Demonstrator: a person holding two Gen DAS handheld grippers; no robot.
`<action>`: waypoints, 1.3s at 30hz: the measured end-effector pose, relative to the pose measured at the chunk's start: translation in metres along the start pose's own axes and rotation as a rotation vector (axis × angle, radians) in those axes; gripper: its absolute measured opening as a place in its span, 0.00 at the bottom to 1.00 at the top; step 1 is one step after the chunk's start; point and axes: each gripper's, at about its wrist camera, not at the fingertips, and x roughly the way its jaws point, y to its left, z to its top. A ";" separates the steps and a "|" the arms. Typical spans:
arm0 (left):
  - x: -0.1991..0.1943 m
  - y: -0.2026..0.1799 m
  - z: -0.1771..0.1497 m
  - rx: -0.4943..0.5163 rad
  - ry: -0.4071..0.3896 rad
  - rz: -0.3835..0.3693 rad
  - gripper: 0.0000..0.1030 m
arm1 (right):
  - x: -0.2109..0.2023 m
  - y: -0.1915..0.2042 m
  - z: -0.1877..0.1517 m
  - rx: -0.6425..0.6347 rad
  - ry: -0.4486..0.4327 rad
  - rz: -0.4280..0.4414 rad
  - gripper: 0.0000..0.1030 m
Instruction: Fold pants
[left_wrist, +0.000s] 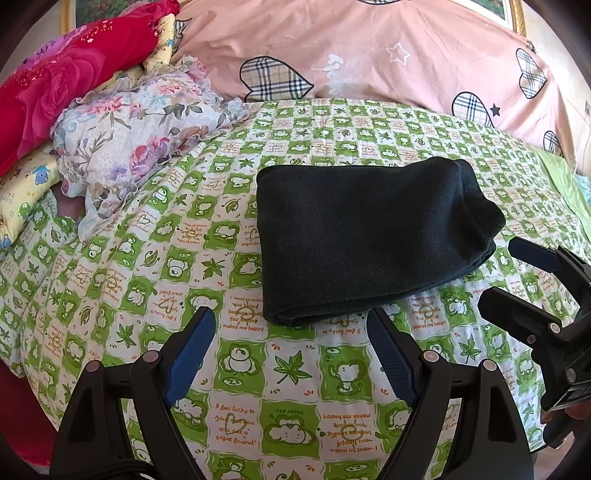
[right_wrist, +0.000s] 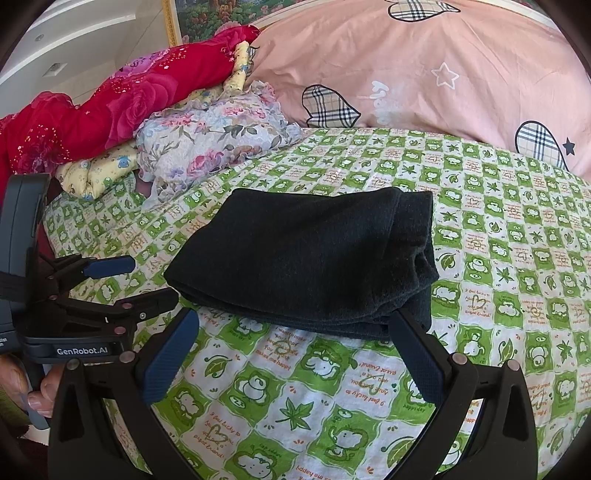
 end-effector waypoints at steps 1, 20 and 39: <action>0.000 0.000 0.000 -0.001 -0.001 0.000 0.82 | 0.000 0.000 0.000 0.000 0.000 0.000 0.99; 0.000 0.002 0.011 -0.005 -0.014 -0.010 0.82 | 0.000 -0.005 0.009 -0.001 -0.016 -0.010 0.99; 0.010 0.000 0.027 -0.034 0.010 -0.029 0.82 | 0.004 -0.023 0.015 0.019 -0.017 -0.050 0.99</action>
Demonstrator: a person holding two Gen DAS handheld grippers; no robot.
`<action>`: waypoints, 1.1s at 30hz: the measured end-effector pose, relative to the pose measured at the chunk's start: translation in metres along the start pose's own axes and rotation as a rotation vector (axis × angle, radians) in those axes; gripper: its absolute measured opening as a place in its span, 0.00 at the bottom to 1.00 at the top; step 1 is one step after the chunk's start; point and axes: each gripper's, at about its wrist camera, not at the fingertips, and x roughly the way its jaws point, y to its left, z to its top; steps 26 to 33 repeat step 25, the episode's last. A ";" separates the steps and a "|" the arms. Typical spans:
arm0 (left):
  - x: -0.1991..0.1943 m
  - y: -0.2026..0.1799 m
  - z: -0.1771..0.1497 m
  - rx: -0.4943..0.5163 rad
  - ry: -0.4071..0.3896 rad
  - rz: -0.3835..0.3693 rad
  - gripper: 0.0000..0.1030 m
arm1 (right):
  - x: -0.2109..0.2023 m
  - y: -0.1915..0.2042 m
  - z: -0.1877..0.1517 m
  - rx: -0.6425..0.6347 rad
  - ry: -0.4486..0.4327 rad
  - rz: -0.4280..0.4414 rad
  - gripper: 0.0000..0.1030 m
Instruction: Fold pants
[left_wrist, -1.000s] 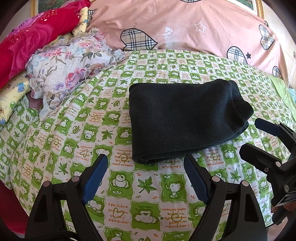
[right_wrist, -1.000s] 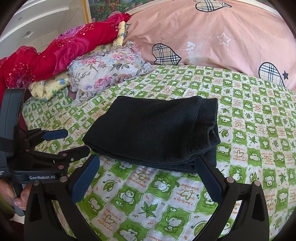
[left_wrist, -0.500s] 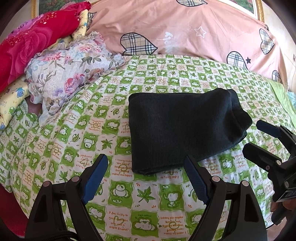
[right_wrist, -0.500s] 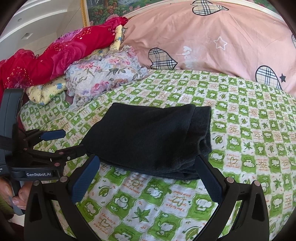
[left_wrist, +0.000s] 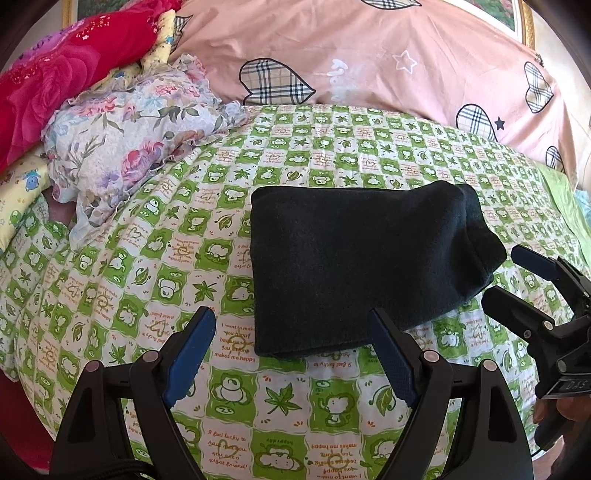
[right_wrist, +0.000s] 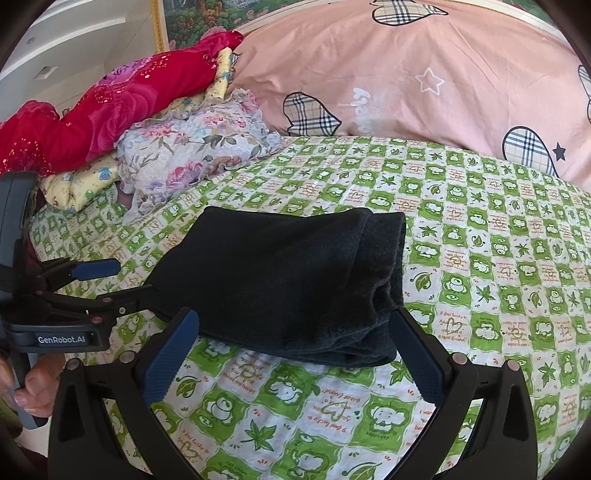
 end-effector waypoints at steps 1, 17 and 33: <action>0.001 0.000 0.001 -0.001 0.002 0.000 0.82 | 0.000 0.000 0.001 -0.002 0.002 0.000 0.99; 0.002 -0.015 0.008 0.025 -0.013 0.025 0.82 | -0.005 -0.007 0.006 0.013 -0.010 0.007 0.99; 0.006 -0.015 0.013 0.019 -0.006 0.035 0.82 | -0.007 -0.004 0.005 0.016 -0.014 0.010 0.99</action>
